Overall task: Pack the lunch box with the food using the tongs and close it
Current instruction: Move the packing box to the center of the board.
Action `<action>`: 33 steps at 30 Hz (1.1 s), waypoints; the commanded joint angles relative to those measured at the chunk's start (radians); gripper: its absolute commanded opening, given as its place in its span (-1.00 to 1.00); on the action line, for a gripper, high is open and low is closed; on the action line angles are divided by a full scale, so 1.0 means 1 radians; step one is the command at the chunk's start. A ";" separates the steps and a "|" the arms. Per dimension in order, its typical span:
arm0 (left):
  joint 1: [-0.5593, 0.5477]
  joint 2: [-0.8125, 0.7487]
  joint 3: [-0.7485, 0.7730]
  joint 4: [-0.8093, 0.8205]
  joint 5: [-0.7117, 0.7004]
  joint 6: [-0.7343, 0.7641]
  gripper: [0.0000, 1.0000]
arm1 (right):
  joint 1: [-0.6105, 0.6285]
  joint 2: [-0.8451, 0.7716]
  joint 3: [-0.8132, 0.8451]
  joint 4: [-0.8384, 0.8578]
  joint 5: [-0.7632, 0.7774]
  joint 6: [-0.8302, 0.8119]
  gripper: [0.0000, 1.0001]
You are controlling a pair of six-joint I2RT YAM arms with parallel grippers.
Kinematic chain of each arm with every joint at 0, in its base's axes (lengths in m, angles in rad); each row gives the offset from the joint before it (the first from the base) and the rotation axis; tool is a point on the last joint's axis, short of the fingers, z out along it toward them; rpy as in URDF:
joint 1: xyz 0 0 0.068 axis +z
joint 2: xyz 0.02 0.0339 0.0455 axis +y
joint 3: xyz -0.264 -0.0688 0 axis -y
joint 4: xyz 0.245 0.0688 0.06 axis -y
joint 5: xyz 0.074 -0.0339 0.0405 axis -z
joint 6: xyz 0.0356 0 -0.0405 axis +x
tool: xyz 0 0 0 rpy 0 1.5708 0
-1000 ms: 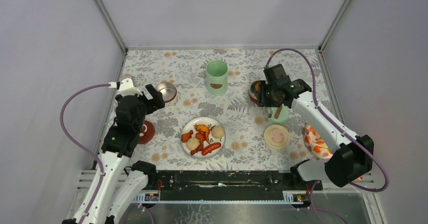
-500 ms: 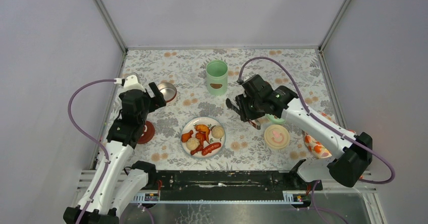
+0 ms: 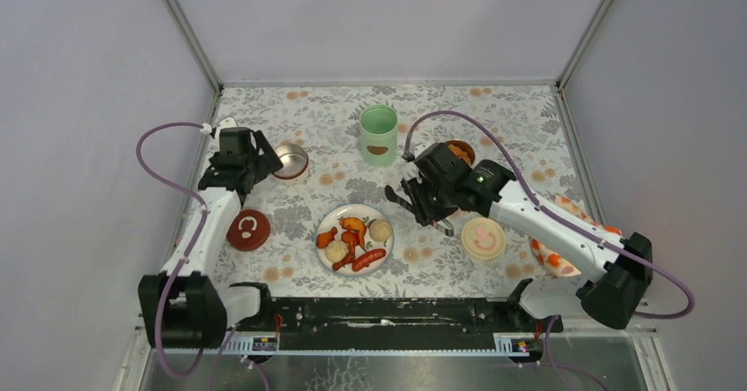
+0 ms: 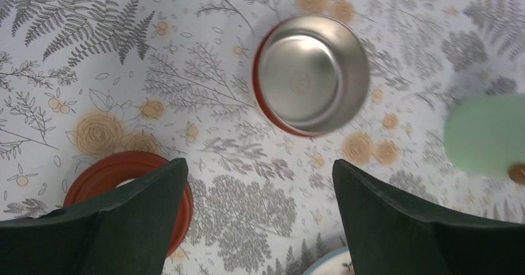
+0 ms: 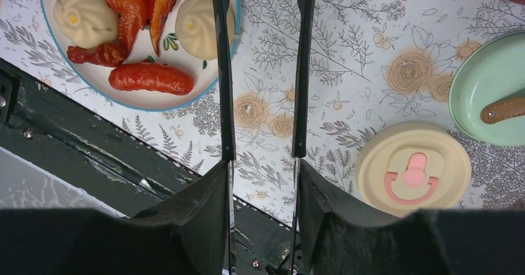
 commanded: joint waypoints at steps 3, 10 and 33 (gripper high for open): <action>0.137 0.261 0.130 0.002 0.170 -0.020 0.78 | 0.007 -0.090 -0.034 0.047 -0.026 -0.043 -0.06; 0.163 0.507 0.254 -0.003 0.223 -0.007 0.43 | 0.007 -0.122 -0.065 0.066 -0.030 -0.062 -0.05; 0.002 0.718 0.404 -0.122 0.152 0.116 -0.79 | 0.009 -0.132 -0.068 0.034 -0.051 -0.061 -0.07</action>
